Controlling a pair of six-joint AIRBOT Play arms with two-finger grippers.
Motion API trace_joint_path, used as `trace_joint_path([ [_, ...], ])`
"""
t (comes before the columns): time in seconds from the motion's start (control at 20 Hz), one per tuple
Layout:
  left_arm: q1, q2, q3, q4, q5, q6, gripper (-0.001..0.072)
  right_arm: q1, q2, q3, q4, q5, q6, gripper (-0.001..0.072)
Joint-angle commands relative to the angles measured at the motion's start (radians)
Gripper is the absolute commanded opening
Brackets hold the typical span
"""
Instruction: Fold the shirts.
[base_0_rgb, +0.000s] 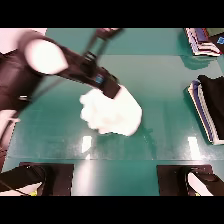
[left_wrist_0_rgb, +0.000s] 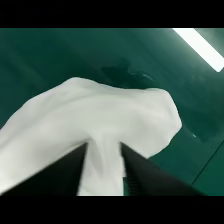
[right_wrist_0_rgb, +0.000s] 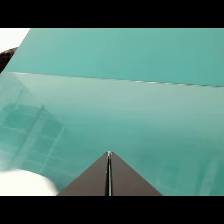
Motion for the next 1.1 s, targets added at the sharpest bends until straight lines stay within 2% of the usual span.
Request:
trace_joint_path([
  [0.0, -0.019, -0.082, 0.002, 0.047, 0.043, 0.041, 0.0536, 0.000, 0.000, 0.001, 0.000, 0.011, 0.000, 0.0016],
  [0.15, 0.173, -0.071, -0.002, 0.077, -0.096, 0.032, 0.0537, 0.000, 0.000, 0.001, 0.000, 0.016, 0.000, 0.0016],
  [0.25, 0.314, -0.071, -0.055, 0.051, -0.123, 0.018, 0.0537, 0.000, 0.000, 0.001, 0.000, 0.027, 0.000, 0.0016],
  [0.35, 0.428, -0.071, -0.171, -0.029, -0.096, 0.019, 0.0537, 0.000, 0.000, 0.001, 0.000, 0.029, 0.000, 0.0016],
  [0.5, 0.530, -0.074, -0.403, -0.145, 0.045, 0.019, 0.0538, 0.000, 0.000, 0.001, 0.000, 0.029, 0.000, 0.0016],
  [0.65, 0.547, -0.103, -0.551, -0.244, 0.181, 0.019, 0.0538, 0.000, 0.000, 0.001, 0.000, 0.031, 0.000, 0.0016],
  [0.9, 0.539, -0.201, -0.576, -0.429, 0.211, 0.052, 0.0537, 0.000, 0.000, -0.001, 0.000, 0.039, 0.000, 0.0016],
  [1.05, 0.499, -0.221, -0.576, -0.441, 0.241, 0.054, 0.0537, 0.000, -0.001, -0.001, 0.000, 0.052, 0.000, 0.0016],
])
